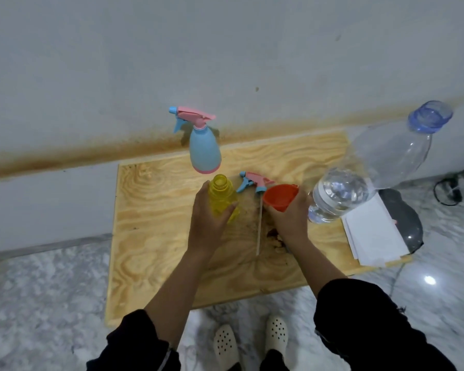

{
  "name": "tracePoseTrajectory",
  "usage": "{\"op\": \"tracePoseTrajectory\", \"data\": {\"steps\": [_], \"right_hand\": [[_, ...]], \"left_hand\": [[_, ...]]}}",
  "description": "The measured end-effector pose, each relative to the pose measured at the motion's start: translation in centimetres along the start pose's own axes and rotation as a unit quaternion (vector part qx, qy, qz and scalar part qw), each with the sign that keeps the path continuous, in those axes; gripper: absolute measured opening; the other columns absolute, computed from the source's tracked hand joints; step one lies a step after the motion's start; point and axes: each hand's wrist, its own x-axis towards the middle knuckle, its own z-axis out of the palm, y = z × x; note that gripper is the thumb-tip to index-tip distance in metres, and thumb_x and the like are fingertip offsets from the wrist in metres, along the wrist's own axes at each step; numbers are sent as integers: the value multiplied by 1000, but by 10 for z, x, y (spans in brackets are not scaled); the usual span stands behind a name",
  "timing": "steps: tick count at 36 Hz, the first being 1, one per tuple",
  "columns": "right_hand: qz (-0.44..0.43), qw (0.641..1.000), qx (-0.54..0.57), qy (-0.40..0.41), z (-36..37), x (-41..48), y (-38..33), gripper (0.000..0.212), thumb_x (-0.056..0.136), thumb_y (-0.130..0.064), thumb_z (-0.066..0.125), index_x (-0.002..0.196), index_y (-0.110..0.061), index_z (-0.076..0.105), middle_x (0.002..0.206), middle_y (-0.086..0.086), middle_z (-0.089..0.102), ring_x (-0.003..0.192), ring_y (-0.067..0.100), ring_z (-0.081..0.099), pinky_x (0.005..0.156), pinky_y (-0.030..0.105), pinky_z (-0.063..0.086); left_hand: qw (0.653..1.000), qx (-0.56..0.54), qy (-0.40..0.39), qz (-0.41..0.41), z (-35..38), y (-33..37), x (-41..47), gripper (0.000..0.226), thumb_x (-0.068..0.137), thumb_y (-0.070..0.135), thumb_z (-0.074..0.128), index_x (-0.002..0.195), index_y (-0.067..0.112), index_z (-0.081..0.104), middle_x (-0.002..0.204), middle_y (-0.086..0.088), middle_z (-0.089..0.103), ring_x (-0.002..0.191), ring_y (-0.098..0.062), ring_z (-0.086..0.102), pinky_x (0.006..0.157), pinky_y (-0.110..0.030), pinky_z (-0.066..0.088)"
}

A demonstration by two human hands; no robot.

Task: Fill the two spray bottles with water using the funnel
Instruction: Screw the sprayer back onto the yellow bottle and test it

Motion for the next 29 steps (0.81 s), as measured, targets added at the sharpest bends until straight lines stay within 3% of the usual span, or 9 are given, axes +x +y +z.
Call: {"op": "tracePoseTrajectory", "data": {"steps": [5, 10, 18, 21, 26, 29], "right_hand": [[35, 999, -25, -10, 5, 9, -4, 98, 80, -37, 70, 147, -7, 5, 144, 18, 25, 131, 32, 30, 101, 39, 36], [55, 998, -24, -19, 5, 16, -4, 96, 82, -32, 68, 147, -9, 2, 143, 19, 31, 128, 33, 36, 99, 39, 38], [72, 996, -15, -58, -1, 22, -5, 98, 84, -28, 66, 147, -13, -8, 150, 15, 21, 131, 30, 36, 98, 35, 37], [51, 996, -29, -61, -5, 21, -7, 98, 83, -26, 67, 148, -14, -6, 151, 16, 19, 133, 30, 32, 100, 35, 36], [-17, 995, -88, -54, -7, 15, -18, 86, 88, -25, 60, 148, -13, -1, 156, 13, -3, 144, 28, 1, 114, 40, 20], [-89, 991, -96, -29, -5, 16, -27, 75, 88, -22, 60, 145, -8, 15, 153, 17, 11, 141, 30, 14, 111, 38, 26]], "left_hand": [[1000, 8, 25, -15, -9, -2, -2, 71, 83, 31, 70, 140, 7, 36, 133, -10, 49, 123, -22, 46, 102, -39, 42], [1000, 16, 20, -17, -15, -3, -1, 71, 83, 32, 69, 140, 7, 35, 131, -11, 48, 123, -21, 45, 102, -35, 40], [1000, 8, 16, -21, -13, -6, -2, 69, 83, 40, 66, 138, 13, 35, 126, -7, 48, 118, -21, 48, 96, -46, 46], [1000, 5, 14, -20, -13, -8, -2, 68, 83, 40, 66, 138, 16, 35, 127, -6, 47, 119, -19, 46, 97, -44, 46], [999, -2, 17, -29, -11, -12, -2, 68, 83, 41, 66, 139, 23, 32, 130, -2, 43, 120, -16, 44, 97, -43, 46], [999, -7, 17, -32, -10, -14, -2, 68, 83, 42, 66, 139, 26, 31, 130, -1, 42, 120, -16, 45, 96, -44, 46]]}}
